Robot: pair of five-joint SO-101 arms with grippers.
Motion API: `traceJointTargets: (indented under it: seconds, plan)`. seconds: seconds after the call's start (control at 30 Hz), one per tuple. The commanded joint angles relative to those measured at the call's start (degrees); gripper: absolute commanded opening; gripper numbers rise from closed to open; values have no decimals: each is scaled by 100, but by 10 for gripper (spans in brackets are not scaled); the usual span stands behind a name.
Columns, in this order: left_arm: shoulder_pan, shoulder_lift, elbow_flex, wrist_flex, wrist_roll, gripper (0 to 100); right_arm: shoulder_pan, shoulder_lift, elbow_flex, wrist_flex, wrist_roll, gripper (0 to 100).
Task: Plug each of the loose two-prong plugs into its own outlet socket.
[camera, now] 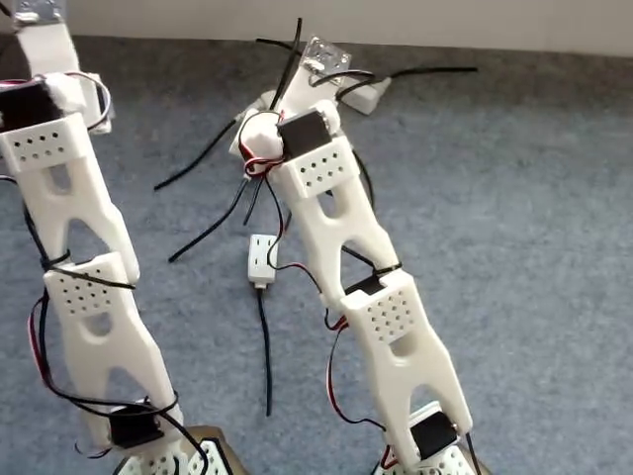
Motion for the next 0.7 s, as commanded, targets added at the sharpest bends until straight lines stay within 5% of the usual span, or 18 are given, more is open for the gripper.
traceJointTargets:
  seconds: [0.0,0.13,0.67]
  plan:
    - [-207,-400,-127,70,316,7,-66,-154,-242,-4,0,464]
    - [-523,-400,1209,62,-457,10,-66,-154,-242,-4,0,464]
    - [-1262,-409,4919,35,-5670,12,-66,-110,-242,-4,0,464]
